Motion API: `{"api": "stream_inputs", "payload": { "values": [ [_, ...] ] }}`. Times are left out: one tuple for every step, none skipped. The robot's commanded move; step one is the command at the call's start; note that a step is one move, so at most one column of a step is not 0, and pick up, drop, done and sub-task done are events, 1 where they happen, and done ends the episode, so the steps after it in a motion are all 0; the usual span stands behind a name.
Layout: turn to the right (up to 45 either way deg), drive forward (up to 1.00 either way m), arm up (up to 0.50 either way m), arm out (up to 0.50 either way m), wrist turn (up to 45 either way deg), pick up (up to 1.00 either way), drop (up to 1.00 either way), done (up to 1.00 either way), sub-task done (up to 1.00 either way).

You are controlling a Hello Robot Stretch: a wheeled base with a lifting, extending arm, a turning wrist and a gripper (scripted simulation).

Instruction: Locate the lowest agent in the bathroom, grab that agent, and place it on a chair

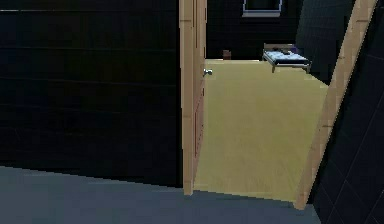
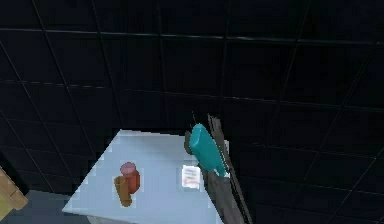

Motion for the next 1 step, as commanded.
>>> {"api": "stream_inputs", "payload": {
  "values": [
    [0.0,0.00,0.50,0.00,0.0,0.00,0.00,0.00,0.00]
  ]
}}
